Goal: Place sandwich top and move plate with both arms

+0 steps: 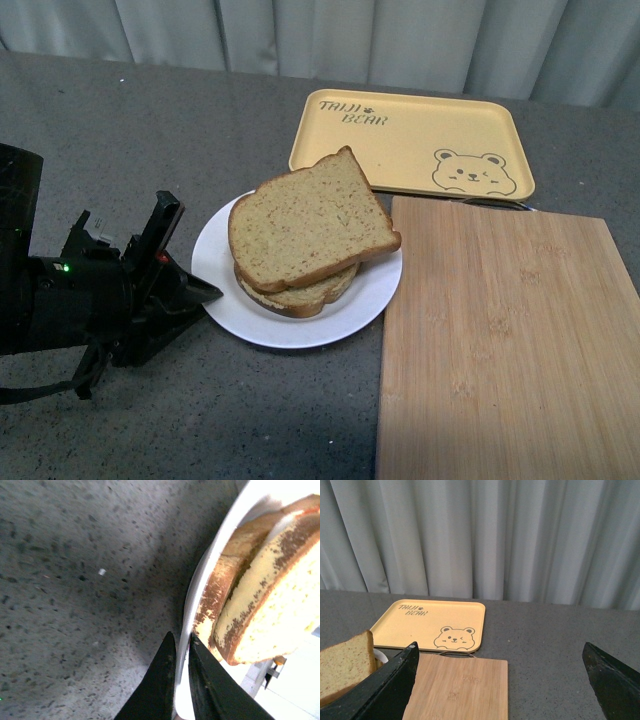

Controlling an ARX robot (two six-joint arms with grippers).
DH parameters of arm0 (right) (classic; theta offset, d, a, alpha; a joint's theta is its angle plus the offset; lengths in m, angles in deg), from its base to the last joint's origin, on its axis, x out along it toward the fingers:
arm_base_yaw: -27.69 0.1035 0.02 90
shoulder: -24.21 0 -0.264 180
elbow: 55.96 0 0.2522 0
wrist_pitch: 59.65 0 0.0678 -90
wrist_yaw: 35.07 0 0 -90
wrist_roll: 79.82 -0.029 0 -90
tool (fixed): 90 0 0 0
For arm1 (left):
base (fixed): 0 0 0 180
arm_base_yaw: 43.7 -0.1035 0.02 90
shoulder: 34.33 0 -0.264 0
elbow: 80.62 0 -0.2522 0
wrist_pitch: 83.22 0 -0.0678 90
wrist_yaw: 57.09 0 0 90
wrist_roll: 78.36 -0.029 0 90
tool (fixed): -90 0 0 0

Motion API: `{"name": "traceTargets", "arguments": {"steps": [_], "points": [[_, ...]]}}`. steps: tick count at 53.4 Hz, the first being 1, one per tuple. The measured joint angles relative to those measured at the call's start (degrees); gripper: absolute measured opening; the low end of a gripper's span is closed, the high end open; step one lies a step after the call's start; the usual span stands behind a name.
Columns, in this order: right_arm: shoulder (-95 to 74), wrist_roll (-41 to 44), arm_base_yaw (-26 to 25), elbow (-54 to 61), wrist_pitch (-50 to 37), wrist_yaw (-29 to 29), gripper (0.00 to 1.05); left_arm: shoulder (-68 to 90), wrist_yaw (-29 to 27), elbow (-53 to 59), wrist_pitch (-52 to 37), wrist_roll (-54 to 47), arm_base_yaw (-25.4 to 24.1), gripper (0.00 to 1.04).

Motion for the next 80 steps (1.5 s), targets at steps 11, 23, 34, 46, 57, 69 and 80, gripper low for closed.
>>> {"name": "traceTargets", "arguments": {"steps": [11,23,34,46,57,69,80], "points": [[0.0,0.0,0.0,0.0,0.0,0.0,0.95,-1.2,2.1,0.8,-2.6,0.4,0.0,0.04],[0.0,0.0,0.0,0.0,0.0,0.0,0.95,-5.1,5.0,4.8,-10.9,5.1,-0.5,0.04],[0.0,0.0,0.0,0.0,0.0,0.0,0.95,-7.2,6.6,7.1,-18.8,10.5,-0.6,0.04],[0.0,0.0,0.0,0.0,0.0,0.0,0.95,-6.8,4.7,0.5,-16.1,13.1,1.4,0.04],[0.0,0.0,0.0,0.0,0.0,0.0,0.95,0.7,0.9,-16.8,-7.4,15.7,4.8,0.04],[0.0,0.0,0.0,0.0,0.0,0.0,0.95,10.2,-0.4,-32.2,0.5,16.8,7.6,0.04],[0.0,0.0,0.0,0.0,0.0,0.0,0.95,16.8,-0.9,-42.6,4.1,18.1,9.3,0.04]]}}
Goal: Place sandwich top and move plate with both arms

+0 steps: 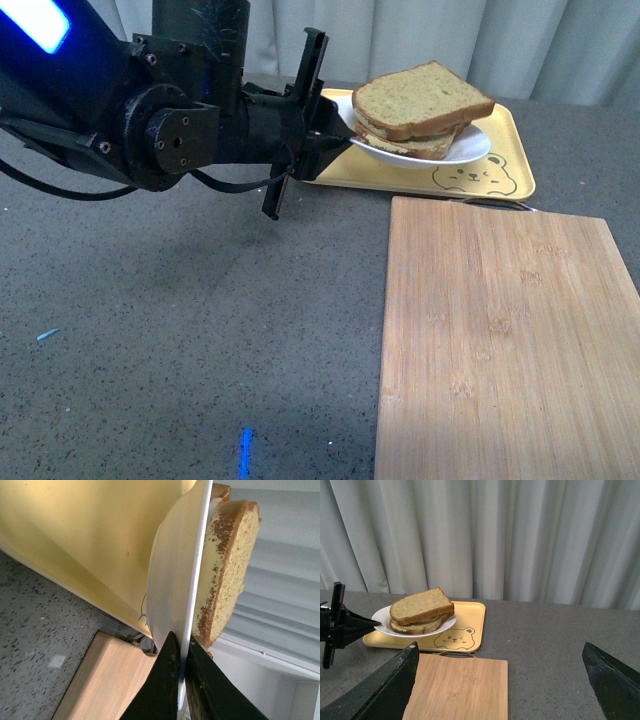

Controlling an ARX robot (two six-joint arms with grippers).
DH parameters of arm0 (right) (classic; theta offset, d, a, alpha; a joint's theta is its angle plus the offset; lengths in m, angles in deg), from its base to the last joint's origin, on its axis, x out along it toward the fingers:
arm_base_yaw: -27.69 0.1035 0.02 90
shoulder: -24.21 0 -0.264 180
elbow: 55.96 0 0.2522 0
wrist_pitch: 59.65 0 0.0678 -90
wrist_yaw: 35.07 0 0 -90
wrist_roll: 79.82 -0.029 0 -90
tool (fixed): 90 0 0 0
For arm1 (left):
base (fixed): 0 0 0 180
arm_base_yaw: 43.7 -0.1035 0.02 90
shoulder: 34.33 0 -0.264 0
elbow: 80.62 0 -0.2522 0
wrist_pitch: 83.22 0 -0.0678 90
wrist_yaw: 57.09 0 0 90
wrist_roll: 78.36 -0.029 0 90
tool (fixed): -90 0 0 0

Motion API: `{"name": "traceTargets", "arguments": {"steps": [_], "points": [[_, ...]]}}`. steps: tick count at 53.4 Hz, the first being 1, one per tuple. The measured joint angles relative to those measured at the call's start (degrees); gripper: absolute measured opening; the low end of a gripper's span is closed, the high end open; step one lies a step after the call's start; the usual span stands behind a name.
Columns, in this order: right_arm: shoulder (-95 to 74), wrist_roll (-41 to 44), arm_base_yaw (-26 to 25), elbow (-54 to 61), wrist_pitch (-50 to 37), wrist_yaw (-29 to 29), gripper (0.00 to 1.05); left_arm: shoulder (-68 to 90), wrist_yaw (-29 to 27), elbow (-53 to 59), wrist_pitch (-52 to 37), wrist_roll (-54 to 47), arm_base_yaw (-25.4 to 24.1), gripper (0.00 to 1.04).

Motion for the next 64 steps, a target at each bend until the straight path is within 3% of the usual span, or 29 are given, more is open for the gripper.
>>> {"name": "traceTargets", "arguments": {"steps": [13,20,29,36,40,48,50,52,57,59,64], "points": [[0.0,0.0,0.0,0.0,0.0,0.0,0.95,4.3,-0.3,-6.3,4.8,-0.4,0.5,0.04],[0.0,0.0,0.0,0.0,0.0,0.0,0.95,4.3,-0.4,-6.9,5.9,-1.9,0.5,0.25],[0.0,0.0,0.0,0.0,0.0,0.0,0.95,0.5,-0.3,-2.6,6.6,-5.9,0.3,0.63],[0.0,0.0,0.0,0.0,0.0,0.0,0.95,-6.9,-2.7,2.8,12.5,-12.1,0.0,0.91],[0.0,0.0,0.0,0.0,0.0,0.0,0.95,-9.8,-4.7,4.9,14.2,-15.9,-0.1,1.0],[0.0,0.0,0.0,0.0,0.0,0.0,0.95,-10.9,-7.0,5.5,13.3,-20.3,-0.2,0.97],[0.0,0.0,0.0,0.0,0.0,0.0,0.95,-10.6,-14.0,7.7,6.3,-24.8,0.2,0.93],[0.0,0.0,0.0,0.0,0.0,0.0,0.95,-10.4,-24.9,11.8,-5.2,-34.2,0.4,0.85],[0.0,0.0,0.0,0.0,0.0,0.0,0.95,-12.4,-39.4,23.0,-25.4,-52.9,-0.3,0.69],[0.0,0.0,0.0,0.0,0.0,0.0,0.95,-15.5,-40.8,28.7,-32.1,-62.4,-1.6,0.6],[0.0,0.0,0.0,0.0,0.0,0.0,0.95,-26.1,-39.3,40.0,-38.6,-73.1,-5.0,0.37]]}}
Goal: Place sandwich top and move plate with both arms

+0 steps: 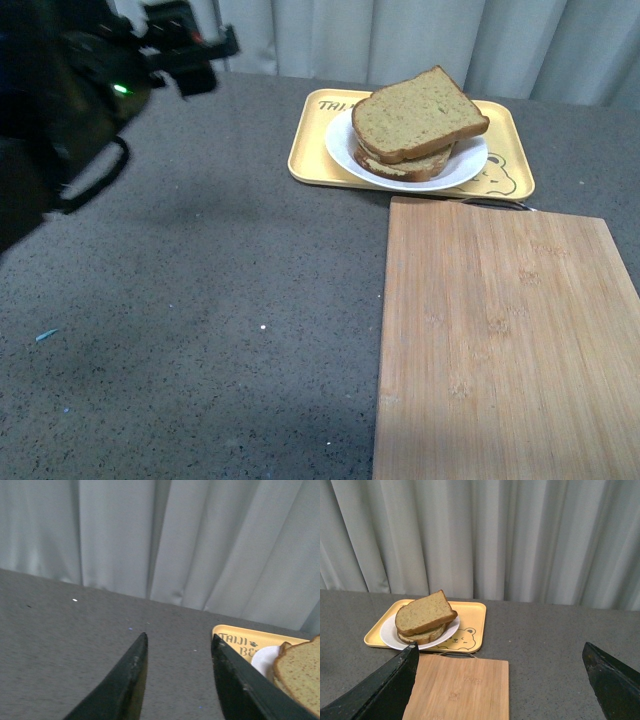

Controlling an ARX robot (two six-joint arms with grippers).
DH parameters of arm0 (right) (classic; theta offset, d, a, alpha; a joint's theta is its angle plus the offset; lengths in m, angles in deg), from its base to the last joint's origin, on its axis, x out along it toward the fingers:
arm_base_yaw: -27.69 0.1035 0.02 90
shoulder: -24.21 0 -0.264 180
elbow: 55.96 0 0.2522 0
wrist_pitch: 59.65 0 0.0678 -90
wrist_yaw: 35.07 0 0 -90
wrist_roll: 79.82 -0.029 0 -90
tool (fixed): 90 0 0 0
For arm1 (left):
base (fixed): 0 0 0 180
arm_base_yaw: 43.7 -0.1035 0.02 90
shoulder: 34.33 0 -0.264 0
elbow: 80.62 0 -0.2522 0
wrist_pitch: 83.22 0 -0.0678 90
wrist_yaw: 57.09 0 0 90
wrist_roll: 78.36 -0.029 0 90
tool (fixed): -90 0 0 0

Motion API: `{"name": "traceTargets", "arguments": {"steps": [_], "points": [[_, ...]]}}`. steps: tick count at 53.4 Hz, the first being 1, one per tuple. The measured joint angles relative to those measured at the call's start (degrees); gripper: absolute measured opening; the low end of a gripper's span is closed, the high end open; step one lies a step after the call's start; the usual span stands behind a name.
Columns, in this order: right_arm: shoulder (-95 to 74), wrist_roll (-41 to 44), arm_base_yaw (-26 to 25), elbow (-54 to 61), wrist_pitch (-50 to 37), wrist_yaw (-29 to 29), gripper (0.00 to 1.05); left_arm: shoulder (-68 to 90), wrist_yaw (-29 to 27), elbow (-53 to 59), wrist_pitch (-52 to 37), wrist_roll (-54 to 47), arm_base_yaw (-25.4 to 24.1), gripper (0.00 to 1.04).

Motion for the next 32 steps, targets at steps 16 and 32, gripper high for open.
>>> {"name": "traceTargets", "arguments": {"steps": [16,32], "points": [[0.0,0.0,0.0,0.0,0.0,0.0,0.95,-15.1,5.1,18.3,-0.7,-4.0,-4.5,0.04],[0.0,0.0,0.0,0.0,0.0,0.0,0.95,-29.0,7.8,28.0,3.7,-4.4,-8.0,0.04]]}}
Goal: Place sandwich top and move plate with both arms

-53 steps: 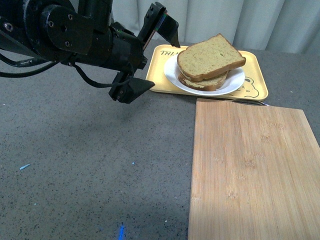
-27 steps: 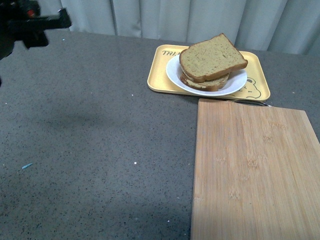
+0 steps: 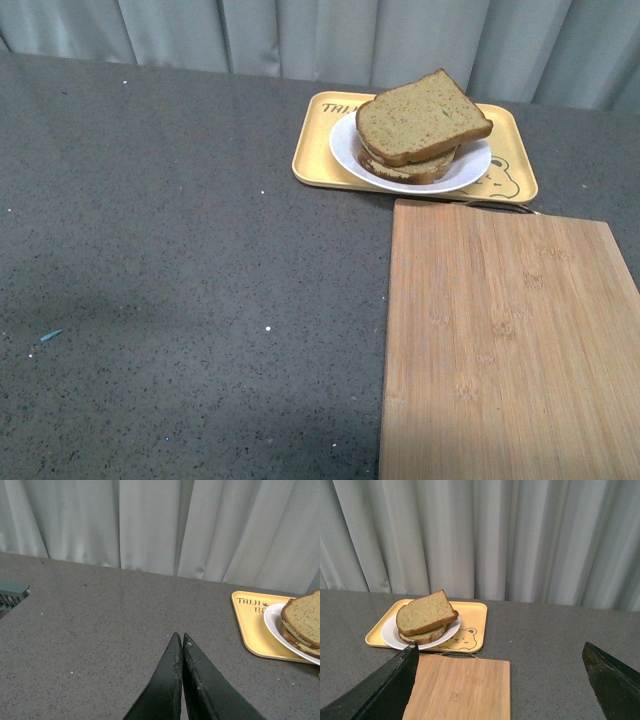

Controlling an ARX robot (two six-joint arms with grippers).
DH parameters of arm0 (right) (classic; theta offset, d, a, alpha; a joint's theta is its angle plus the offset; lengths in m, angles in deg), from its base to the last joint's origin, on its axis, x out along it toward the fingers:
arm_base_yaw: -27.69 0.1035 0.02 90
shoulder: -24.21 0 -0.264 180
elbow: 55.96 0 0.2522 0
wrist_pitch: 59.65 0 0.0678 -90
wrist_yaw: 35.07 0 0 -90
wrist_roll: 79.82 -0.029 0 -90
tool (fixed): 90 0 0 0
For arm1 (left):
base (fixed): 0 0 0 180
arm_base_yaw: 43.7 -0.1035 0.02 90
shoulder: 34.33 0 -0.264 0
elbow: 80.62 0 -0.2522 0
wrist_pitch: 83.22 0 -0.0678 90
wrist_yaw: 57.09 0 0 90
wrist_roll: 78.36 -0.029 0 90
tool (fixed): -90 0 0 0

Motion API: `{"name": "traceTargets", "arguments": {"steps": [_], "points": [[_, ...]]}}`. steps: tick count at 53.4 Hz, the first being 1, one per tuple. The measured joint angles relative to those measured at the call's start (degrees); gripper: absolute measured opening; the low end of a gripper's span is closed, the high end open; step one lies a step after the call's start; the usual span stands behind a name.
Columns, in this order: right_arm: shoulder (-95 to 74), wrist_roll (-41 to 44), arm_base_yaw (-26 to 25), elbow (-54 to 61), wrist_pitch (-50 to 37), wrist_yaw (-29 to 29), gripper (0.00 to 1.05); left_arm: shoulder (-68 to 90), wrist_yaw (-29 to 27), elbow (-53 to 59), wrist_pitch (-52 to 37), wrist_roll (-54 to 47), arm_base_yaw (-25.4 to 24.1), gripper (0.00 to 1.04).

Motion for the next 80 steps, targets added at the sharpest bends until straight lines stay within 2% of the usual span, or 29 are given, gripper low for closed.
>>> {"name": "traceTargets", "arguments": {"steps": [8,13,17,23,80], "points": [[0.0,0.0,0.0,0.0,0.0,0.0,0.95,-7.3,1.4,3.1,4.0,-0.1,-1.0,0.04],[0.0,0.0,0.0,0.0,0.0,0.0,0.95,-13.8,1.9,3.6,11.0,-0.2,-1.5,0.04],[0.0,0.0,0.0,0.0,0.0,0.0,0.95,-18.4,5.2,4.5,13.7,-0.3,-4.0,0.04],[0.0,0.0,0.0,0.0,0.0,0.0,0.95,-23.4,5.5,6.1,17.0,-0.2,-5.7,0.04],[0.0,0.0,0.0,0.0,0.0,0.0,0.95,-61.5,5.9,9.3,50.0,-0.3,-5.8,0.04]]}}
